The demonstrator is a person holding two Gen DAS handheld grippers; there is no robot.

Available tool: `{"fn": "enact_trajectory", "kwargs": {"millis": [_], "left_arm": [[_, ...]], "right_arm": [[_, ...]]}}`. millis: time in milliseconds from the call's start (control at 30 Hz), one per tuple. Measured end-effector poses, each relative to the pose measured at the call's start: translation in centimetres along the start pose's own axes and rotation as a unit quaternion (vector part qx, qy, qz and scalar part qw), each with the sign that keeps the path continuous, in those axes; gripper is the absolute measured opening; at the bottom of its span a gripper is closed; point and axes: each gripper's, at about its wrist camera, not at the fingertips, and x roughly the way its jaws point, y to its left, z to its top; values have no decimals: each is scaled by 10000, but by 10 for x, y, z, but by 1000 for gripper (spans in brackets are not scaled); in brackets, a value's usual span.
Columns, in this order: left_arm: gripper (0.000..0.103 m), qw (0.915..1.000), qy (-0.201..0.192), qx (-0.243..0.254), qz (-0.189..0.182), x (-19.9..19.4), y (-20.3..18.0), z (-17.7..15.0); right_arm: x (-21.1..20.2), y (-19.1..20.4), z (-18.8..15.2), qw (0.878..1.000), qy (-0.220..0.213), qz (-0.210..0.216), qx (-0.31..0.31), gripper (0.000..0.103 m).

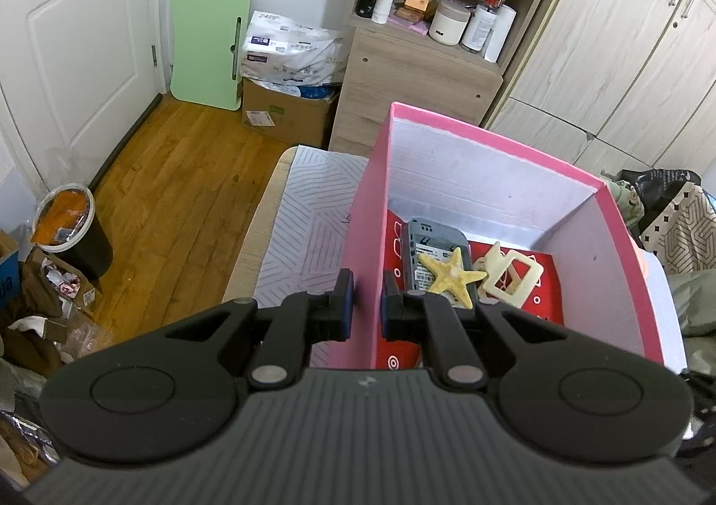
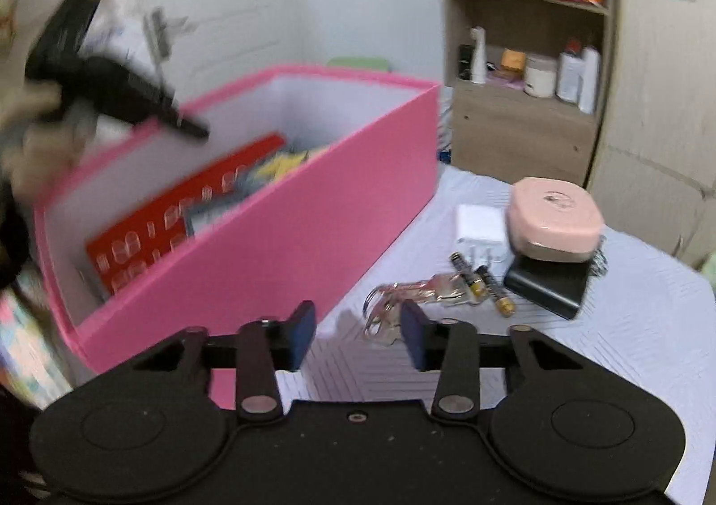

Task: Organize rigid objects
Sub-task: 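Grasp the keys on the table with the right gripper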

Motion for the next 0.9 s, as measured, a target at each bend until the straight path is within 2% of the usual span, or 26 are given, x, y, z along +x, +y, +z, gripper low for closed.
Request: {"fn": "enact_trajectory", "kwargs": {"millis": [200,233,267,367,467,567,700,900], "left_arm": [[9,10000,-5,21,17,1,2,0],[9,10000,-4,5,10,1,2,0],[9,10000,-4,-8,1,1,3,0],[9,10000,-3,-16,-1,2,3,0],[9,10000,-2,-18,-4,2,4,0],[9,10000,2,0,22,2,3,0],[9,9999,-1,117,111,2,-1,-2],[9,10000,-24,-57,4,-1,5,-2]], "right_arm": [[31,11,0,9972,-64,-506,-550,39],[34,11,1,9968,-38,-546,-579,30],[38,10,2,9969,13,-555,-557,14],[42,4,4,9987,32,-451,-237,4],[35,-3,4,9991,-112,-389,100,3],[19,-9,6,9966,-578,-484,345,3],[-3,-9,11,9929,-941,-593,430,3],[-27,-4,25,9899,-1244,-576,353,3]]}}
